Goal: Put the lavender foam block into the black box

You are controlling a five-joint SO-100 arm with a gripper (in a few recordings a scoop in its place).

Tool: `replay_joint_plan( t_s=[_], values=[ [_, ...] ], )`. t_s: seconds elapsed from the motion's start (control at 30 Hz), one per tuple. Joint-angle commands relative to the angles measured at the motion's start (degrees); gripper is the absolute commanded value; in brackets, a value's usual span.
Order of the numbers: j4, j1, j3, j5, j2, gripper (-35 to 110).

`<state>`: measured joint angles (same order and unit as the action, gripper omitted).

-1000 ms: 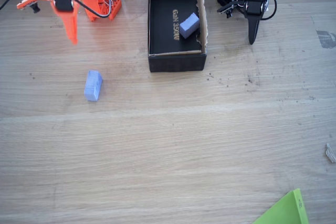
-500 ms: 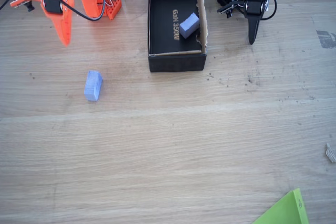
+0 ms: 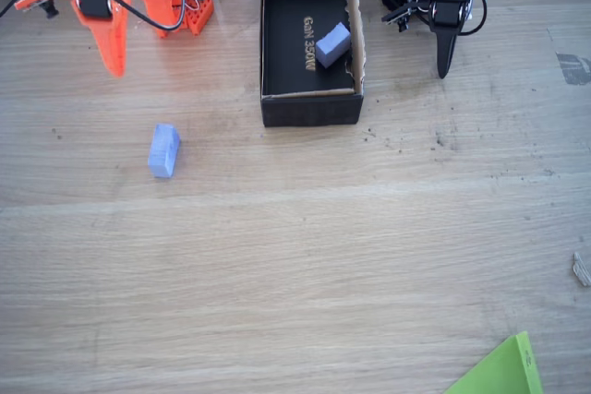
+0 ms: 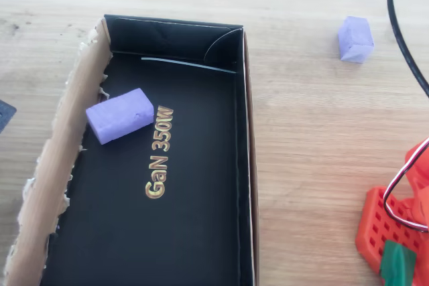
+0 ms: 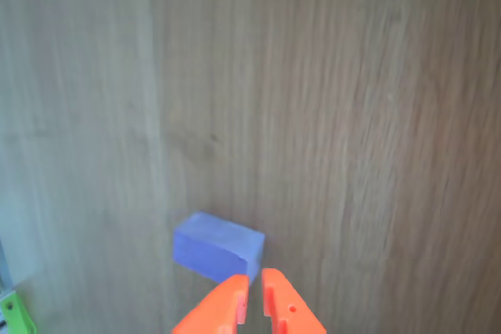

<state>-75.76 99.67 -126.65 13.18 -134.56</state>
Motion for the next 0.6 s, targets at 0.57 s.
replay_joint_plan(
  t_s=[0.57],
  values=[
    [0.62, -8.17, 16.0, 0.26, 15.12, 0]
  ],
)
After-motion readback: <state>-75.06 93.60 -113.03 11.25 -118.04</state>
